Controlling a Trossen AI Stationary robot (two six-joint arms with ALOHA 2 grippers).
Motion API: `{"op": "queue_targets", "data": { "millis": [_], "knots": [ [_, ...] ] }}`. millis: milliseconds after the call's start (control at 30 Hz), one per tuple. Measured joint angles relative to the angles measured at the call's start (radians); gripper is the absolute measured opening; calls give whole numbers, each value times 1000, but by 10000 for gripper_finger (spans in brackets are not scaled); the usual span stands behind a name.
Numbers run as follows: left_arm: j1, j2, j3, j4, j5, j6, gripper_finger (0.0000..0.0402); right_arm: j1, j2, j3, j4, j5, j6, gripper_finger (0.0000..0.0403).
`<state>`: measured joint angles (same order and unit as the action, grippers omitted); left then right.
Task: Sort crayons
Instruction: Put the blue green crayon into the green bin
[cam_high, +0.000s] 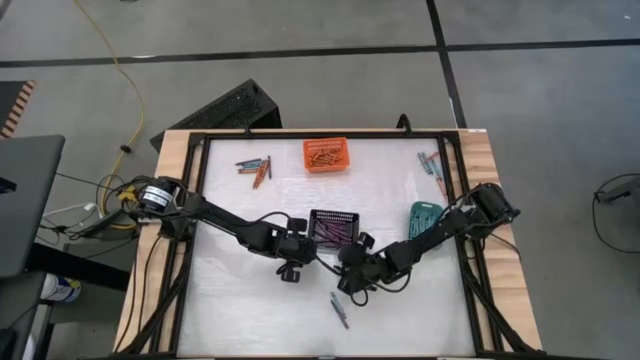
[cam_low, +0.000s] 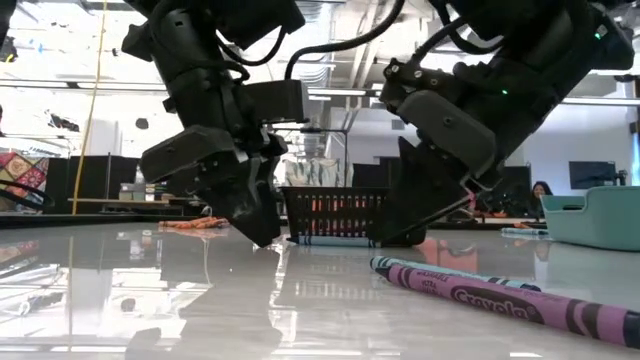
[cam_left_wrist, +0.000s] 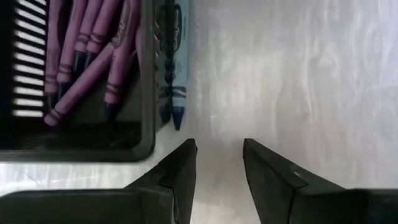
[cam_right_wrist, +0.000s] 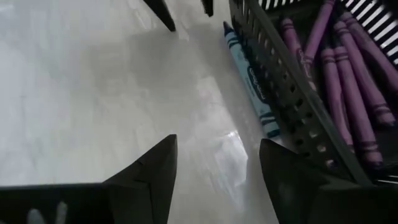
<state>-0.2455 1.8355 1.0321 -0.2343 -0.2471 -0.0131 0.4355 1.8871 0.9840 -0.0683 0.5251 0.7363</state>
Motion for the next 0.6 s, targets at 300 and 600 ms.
{"op": "queue_targets", "data": {
  "millis": [300,600],
  "knots": [
    [0,-1,0,-21,-1,-10,122,-6,131,23,203,25,22,221],
    [0,-1,0,-111,-3,-5,122,15,172,97,185,34,-13,221]
  ]
}}
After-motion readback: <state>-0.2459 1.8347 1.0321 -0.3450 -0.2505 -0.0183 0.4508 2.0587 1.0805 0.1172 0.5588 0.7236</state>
